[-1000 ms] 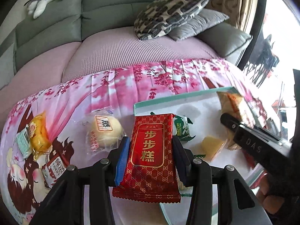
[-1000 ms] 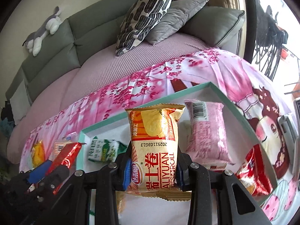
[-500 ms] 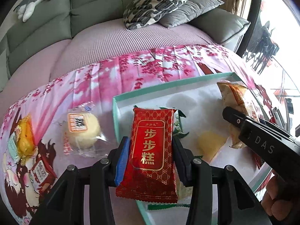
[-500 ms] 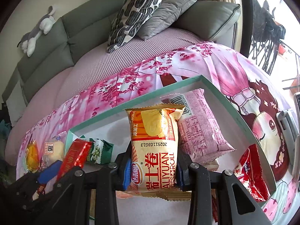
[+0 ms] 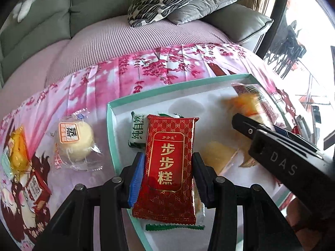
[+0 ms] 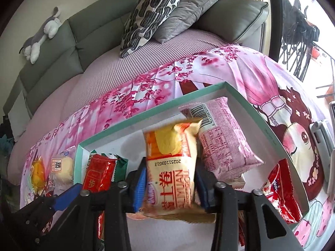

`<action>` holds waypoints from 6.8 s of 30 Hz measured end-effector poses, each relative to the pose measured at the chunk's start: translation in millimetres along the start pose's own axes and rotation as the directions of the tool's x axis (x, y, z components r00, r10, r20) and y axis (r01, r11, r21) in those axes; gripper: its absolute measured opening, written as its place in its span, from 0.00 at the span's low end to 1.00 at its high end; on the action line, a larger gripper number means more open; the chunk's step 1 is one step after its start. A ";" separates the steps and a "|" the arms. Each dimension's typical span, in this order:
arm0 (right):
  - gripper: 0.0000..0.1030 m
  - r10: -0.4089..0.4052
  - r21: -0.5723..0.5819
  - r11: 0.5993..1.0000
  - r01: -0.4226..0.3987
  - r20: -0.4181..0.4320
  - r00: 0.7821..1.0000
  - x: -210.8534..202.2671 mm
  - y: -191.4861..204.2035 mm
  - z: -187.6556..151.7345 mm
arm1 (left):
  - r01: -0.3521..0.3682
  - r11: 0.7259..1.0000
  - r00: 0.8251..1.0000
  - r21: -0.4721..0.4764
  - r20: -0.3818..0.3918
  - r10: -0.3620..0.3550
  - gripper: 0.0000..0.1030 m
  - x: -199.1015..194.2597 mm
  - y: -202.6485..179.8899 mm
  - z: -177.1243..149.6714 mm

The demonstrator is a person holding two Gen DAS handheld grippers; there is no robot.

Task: Organize snacks
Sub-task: 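Carry both packs over the tray and open both tools to drop them, then move both open tools back from the tray to the snack pile, then grasp the milk biscuit pack with left tool while right tool grasps the wrapped bun, then lift the biscuit pack and bun and carry both toward the tray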

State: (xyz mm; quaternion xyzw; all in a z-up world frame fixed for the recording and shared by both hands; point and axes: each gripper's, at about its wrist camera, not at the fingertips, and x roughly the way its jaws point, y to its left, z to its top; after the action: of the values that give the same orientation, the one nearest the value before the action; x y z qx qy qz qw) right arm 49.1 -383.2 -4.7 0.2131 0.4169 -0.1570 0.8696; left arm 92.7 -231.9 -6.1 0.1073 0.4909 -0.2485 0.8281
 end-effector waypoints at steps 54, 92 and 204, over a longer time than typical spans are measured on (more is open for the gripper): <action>1.00 0.001 -0.063 0.998 -0.002 -0.023 1.000 -30.5 22.1 -14.6 | -0.133 0.970 0.987 -0.203 0.066 0.150 0.96 -41.2 68.0 4.0; 1.00 0.216 -0.386 0.887 -0.255 -0.142 0.966 -19.3 199.0 -99.1 | -0.244 0.777 0.967 -0.581 -0.083 0.242 0.96 -92.5 254.6 -98.0; 0.51 0.040 -0.387 0.916 -0.108 -0.180 0.983 26.1 198.5 -81.0 | -0.181 0.865 0.980 -0.468 -0.157 0.121 0.69 3.1 221.5 -50.9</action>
State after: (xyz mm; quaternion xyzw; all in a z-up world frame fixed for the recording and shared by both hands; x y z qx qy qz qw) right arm 101.0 -174.4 -23.3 0.0616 0.5038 -0.0181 0.8615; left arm 169.8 -22.3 -48.6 -0.0479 0.5769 -0.0465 0.8141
